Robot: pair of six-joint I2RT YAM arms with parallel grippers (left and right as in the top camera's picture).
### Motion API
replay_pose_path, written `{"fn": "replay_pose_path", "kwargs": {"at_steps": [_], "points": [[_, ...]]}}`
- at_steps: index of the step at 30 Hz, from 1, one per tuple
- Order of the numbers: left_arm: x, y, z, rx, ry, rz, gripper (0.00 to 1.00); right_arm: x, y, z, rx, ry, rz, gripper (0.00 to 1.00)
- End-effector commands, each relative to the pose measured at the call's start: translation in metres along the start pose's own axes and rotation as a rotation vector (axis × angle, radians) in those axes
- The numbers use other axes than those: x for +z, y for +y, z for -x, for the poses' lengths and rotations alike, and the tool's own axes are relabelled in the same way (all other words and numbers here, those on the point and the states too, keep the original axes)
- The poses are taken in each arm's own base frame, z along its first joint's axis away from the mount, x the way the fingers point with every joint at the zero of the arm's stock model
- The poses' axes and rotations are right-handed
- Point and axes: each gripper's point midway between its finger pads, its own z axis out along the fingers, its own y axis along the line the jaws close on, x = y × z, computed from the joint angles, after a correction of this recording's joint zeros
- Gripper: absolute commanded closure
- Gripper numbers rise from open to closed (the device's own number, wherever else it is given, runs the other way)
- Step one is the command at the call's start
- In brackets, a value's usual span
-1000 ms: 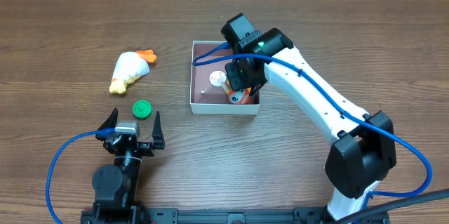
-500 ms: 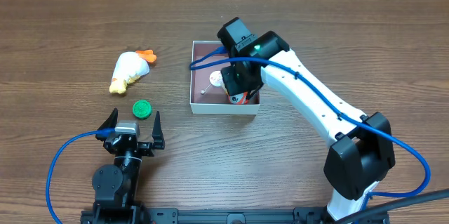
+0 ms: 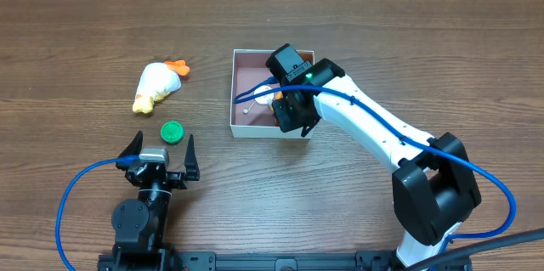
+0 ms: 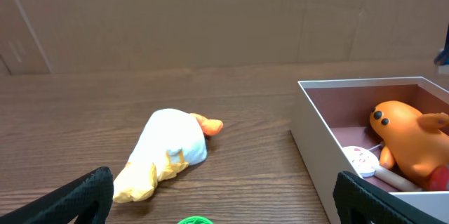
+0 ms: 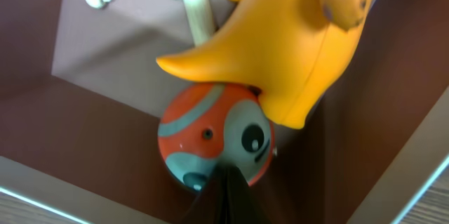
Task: Pack container
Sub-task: 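Carry the red ball into the box beside the dinosaur and release, then raise right gripper away from the box to the upper right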
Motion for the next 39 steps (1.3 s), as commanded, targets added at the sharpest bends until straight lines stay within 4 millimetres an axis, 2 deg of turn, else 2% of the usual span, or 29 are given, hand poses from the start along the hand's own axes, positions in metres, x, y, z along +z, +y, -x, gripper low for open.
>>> {"fn": "replay_pose_path", "kwargs": {"at_steps": [1, 6, 9, 14, 18, 19, 21, 23, 25, 27, 29, 34, 39], "points": [[0.0, -0.001, -0.001, 0.019, -0.005, -0.007, 0.0, -0.002, 0.001, -0.003, -0.002, -0.004, 0.007, 0.96], [0.0, -0.001, -0.001, 0.019, -0.006, -0.007, 0.0, -0.008, 0.001, 0.002, 0.0, -0.017, 0.01, 0.96], [0.0, -0.001, -0.001, 0.019, -0.006, -0.007, 0.0, -0.024, 0.004, 0.014, 0.002, -0.046, 0.014, 0.93], [0.0, -0.001, -0.001, 0.019, -0.006, -0.007, 0.0, -0.064, 0.004, 0.041, 0.012, -0.127, 0.018, 0.91], [0.0, -0.001, -0.001, 0.019, -0.005, -0.007, 0.0, -0.095, 0.002, 0.059, 0.026, -0.193, 0.027, 0.78], [0.0, -0.001, -0.001, 0.019, -0.005, -0.007, 0.0, -0.102, -0.001, 0.062, 0.031, -0.206, 0.019, 0.7], [0.0, -0.001, -0.001, 0.019, -0.006, -0.007, 0.0, -0.112, -0.014, 0.068, 0.063, -0.229, -0.022, 0.56], [0.0, -0.001, -0.001, 0.019, -0.006, -0.007, 0.0, -0.119, -0.034, 0.071, 0.138, -0.246, -0.077, 0.37], [0.0, -0.001, -0.001, 0.019, -0.006, -0.007, 0.0, -0.124, -0.061, 0.073, 0.222, -0.252, -0.123, 0.28], [0.0, -0.001, -0.001, 0.019, -0.006, -0.007, 0.0, -0.126, -0.085, 0.072, 0.295, -0.25, -0.135, 0.11], [0.0, -0.001, -0.001, 0.019, -0.006, -0.007, 0.0, -0.128, -0.108, 0.071, 0.35, -0.245, -0.139, 0.0], [0.0, -0.001, -0.001, 0.019, -0.005, -0.007, 0.0, -0.131, -0.168, 0.055, 0.453, -0.2, -0.189, 0.0], [0.0, -0.001, -0.001, 0.019, -0.005, -0.007, 0.0, -0.134, -0.207, 0.04, 0.552, -0.172, -0.213, 0.0]]}}
